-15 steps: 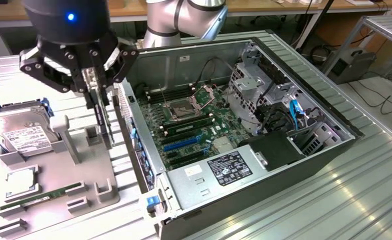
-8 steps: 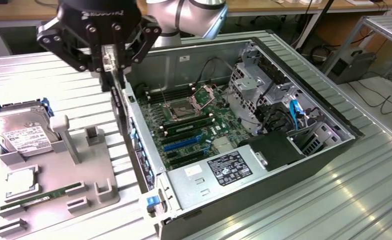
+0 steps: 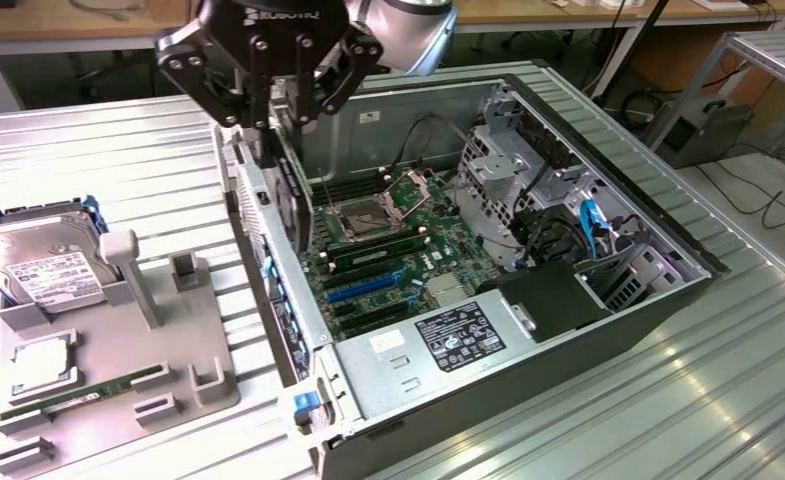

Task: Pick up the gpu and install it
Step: 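Pick up the gpu and move the gpu toward the slot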

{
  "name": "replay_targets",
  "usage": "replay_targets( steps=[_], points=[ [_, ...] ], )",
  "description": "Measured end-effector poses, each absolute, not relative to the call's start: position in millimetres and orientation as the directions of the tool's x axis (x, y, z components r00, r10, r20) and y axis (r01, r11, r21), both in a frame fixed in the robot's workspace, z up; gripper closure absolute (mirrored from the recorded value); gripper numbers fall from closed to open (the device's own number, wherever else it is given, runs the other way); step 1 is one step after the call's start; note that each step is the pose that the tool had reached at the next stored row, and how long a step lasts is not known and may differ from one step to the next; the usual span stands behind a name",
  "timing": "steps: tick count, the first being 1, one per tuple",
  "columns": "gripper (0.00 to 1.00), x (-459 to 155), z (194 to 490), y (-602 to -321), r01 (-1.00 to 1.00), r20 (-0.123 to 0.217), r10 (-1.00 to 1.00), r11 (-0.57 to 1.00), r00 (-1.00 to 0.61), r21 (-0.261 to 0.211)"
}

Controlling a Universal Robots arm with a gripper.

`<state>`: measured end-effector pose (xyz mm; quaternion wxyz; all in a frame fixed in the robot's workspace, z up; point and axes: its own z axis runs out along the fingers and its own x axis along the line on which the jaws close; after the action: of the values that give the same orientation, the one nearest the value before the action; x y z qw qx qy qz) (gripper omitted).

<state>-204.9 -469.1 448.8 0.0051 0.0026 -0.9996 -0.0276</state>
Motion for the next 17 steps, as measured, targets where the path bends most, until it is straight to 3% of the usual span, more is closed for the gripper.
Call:
replay_targets(
  steps=[17],
  points=[
    [0.74, -113, 418, -462, -0.005, 0.017, -0.005, 0.999, -1.000, 0.051]
  ],
)
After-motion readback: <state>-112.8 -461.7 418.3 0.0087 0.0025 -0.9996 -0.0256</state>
